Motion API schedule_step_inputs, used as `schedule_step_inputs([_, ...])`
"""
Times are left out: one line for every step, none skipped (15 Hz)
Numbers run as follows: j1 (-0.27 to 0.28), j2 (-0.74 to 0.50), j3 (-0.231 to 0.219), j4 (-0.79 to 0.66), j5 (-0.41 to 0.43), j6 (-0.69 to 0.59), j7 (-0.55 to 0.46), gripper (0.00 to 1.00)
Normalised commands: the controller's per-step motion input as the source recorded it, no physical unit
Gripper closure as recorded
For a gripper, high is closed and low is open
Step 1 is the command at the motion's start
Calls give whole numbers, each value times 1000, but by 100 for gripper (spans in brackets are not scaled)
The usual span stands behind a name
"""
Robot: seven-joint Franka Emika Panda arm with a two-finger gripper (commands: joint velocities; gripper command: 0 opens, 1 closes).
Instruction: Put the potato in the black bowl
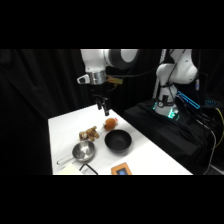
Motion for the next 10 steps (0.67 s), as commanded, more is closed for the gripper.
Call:
schedule_step_inputs([-132,-77,-82,-171,62,182,-198,0])
schedule_step_inputs([-130,-99,-83,-235,74,265,-183,0])
schedule_step_inputs([-124,-121,-82,-294,82,333,-174,0])
schedule_step_inputs([-122,-142,-79,-343,106,366,-200,0])
schedule_step_inputs([-114,-144,-72,-350,117,373,-206,0])
schedule_step_inputs([-113,-141,-73,-356,118,387,-218,0])
schedule_step_inputs([-114,-134,-72,-359,144,382,-245,0])
schedule_step_inputs([-113,-138,-70,-379,167,396,-269,0])
schedule_step_inputs([-108,-141,-63,-374,177,384,-281,0])
schedule_step_inputs([-102,-144,-53,-378,208,412,-310,0])
